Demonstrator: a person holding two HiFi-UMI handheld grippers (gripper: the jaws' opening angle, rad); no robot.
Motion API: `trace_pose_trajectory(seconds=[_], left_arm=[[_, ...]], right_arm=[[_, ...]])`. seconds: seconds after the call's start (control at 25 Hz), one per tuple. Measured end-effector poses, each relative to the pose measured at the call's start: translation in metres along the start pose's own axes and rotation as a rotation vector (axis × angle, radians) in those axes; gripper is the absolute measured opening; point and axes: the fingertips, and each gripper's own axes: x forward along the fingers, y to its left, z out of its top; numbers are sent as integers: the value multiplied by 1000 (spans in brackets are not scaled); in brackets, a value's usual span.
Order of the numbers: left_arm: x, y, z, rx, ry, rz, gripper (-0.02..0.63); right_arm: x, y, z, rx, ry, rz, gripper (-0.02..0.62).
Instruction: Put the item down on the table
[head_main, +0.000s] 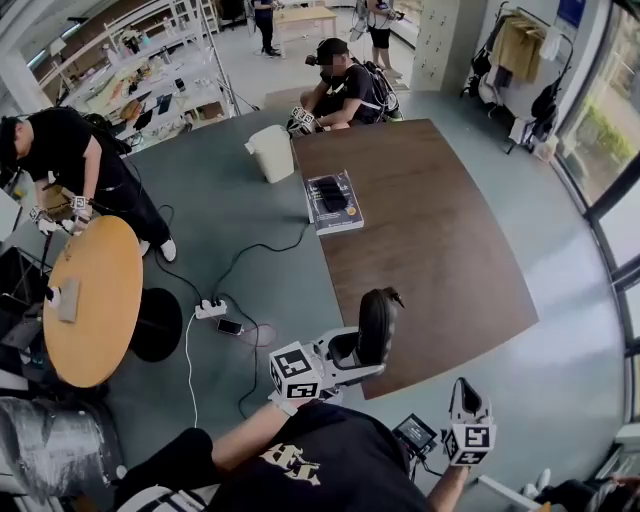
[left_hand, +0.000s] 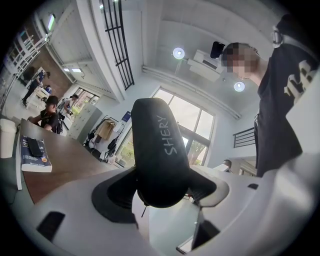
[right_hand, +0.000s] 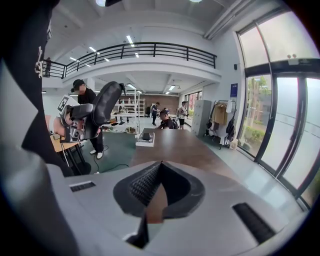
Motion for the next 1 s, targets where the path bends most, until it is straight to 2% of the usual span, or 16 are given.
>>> trace_pose_trajectory(seconds=[0.48, 0.72, 1.0], left_arm=[[-12, 76, 27, -40, -11, 24, 322], [-17, 105, 30, -33, 5, 66, 322], [8, 113, 35, -32, -21, 161, 322]], right_arm=[[75, 19, 43, -37, 32, 51, -12], [93, 30, 44, -79, 54, 110, -11], [103, -13, 51, -83, 15, 152, -11]])
